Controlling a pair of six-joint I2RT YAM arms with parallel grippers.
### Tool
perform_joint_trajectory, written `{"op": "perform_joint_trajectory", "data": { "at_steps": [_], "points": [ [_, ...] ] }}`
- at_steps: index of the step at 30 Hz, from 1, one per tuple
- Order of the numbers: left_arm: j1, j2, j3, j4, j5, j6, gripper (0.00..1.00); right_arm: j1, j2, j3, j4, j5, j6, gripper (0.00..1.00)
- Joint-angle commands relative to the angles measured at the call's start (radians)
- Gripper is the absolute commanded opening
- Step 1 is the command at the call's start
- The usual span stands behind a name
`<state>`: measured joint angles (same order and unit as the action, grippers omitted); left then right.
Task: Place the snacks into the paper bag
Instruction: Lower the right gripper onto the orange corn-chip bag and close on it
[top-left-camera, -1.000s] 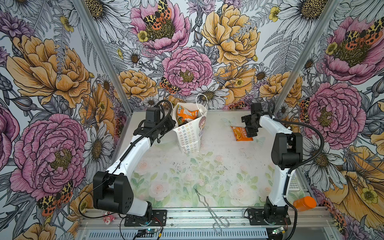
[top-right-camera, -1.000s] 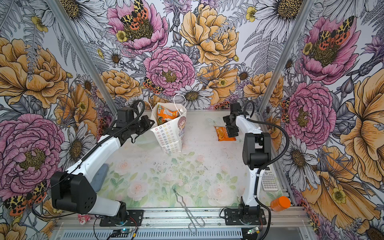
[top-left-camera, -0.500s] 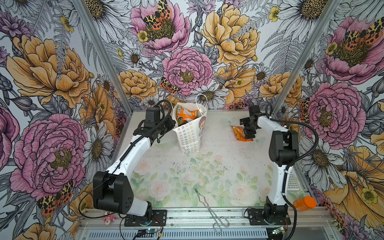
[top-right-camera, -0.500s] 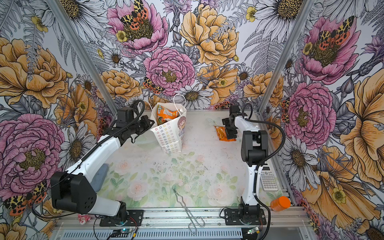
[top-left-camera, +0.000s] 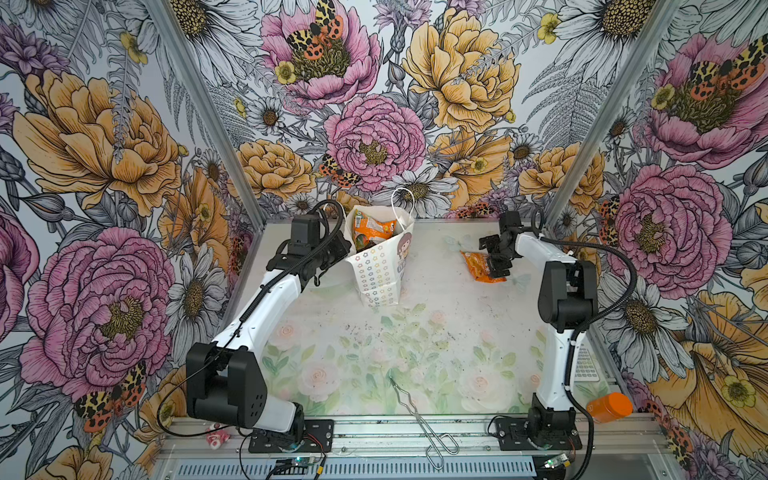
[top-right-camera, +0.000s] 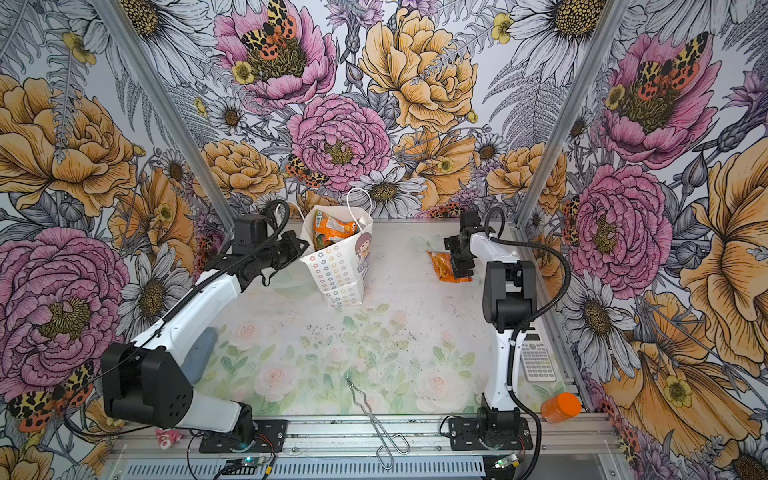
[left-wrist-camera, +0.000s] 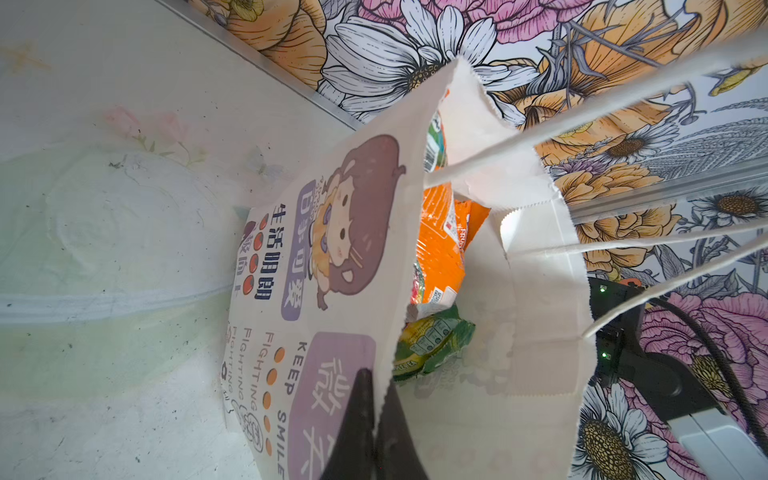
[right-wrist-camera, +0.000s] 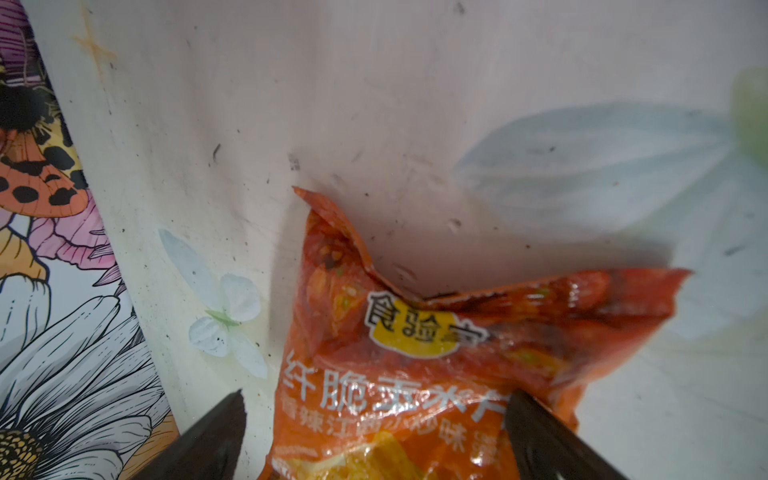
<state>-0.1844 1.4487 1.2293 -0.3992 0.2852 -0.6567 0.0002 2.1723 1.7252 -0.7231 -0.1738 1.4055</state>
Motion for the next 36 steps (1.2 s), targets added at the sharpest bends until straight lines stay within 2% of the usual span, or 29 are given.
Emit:
{"op": "perform_joint_trajectory", "data": {
  "at_steps": [1, 10, 26, 36],
  "points": [
    [0.014, -0.007, 0.005, 0.032, 0.014, -0.011, 0.0, 0.0, -0.037, -0.052, -0.025, 0.006, -0.017, 1.0],
    [0.016, -0.005, 0.0, 0.034, 0.017, -0.011, 0.0, 0.001, -0.154, -0.154, -0.025, 0.013, 0.01, 1.0],
    [0.022, -0.019, -0.016, 0.041, 0.023, -0.012, 0.0, 0.009, -0.209, -0.213, -0.025, -0.037, 0.032, 1.0],
    [0.024, -0.016, -0.018, 0.043, 0.024, -0.014, 0.0, 0.023, -0.19, -0.227, -0.025, -0.046, 0.02, 1.0]
  ]
}}
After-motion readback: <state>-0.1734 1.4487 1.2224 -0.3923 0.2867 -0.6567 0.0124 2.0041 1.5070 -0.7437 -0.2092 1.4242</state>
